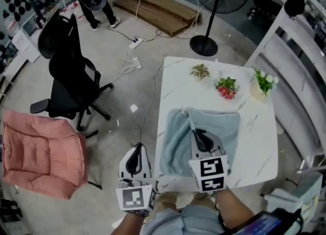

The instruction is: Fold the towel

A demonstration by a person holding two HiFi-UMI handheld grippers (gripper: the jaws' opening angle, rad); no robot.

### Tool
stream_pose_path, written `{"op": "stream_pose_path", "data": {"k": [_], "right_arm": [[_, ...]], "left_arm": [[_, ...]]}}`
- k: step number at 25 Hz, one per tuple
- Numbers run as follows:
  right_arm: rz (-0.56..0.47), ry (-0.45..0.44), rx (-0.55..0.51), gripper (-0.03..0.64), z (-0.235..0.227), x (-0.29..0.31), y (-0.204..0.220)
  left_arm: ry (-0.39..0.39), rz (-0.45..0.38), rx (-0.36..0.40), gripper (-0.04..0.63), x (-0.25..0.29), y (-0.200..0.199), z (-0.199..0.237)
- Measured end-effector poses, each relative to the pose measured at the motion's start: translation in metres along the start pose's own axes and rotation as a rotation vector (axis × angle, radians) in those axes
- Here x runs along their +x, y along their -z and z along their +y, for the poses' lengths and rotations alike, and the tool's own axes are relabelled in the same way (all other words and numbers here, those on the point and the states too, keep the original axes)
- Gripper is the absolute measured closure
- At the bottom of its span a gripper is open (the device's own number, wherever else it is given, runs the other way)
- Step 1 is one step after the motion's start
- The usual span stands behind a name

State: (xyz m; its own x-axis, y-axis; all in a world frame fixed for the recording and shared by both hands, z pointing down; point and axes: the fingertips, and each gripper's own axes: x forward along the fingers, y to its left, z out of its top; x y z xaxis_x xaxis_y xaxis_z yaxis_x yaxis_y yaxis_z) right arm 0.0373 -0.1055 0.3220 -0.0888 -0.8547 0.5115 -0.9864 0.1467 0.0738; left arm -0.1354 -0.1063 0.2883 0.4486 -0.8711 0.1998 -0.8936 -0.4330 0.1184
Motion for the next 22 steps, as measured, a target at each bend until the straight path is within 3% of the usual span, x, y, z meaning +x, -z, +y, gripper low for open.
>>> {"op": "stream_pose_path", "data": {"k": [8, 17, 20, 22], "right_arm": [[0.037, -0.070, -0.015, 0.581, 0.043, 0.022, 0.014], [0.143, -0.124, -0.007, 0.564, 0.085, 0.054, 0.082], [0.189, -0.187, -0.015, 0.511, 0.105, 0.060, 0.104], [0.207, -0.254, -0.028, 0.392, 0.120, 0.059, 0.108]], "left_arm": [[-0.049, 0.045, -0.020, 0.591, -0.004, 0.014, 0.029], [-0.095, 0.113, -0.045, 0.591, -0.010, 0.046, 0.049], [-0.087, 0.144, -0.062, 0.591, -0.015, 0.066, 0.052], [-0.072, 0.162, -0.074, 0.591, -0.017, 0.078, 0.051]]}}
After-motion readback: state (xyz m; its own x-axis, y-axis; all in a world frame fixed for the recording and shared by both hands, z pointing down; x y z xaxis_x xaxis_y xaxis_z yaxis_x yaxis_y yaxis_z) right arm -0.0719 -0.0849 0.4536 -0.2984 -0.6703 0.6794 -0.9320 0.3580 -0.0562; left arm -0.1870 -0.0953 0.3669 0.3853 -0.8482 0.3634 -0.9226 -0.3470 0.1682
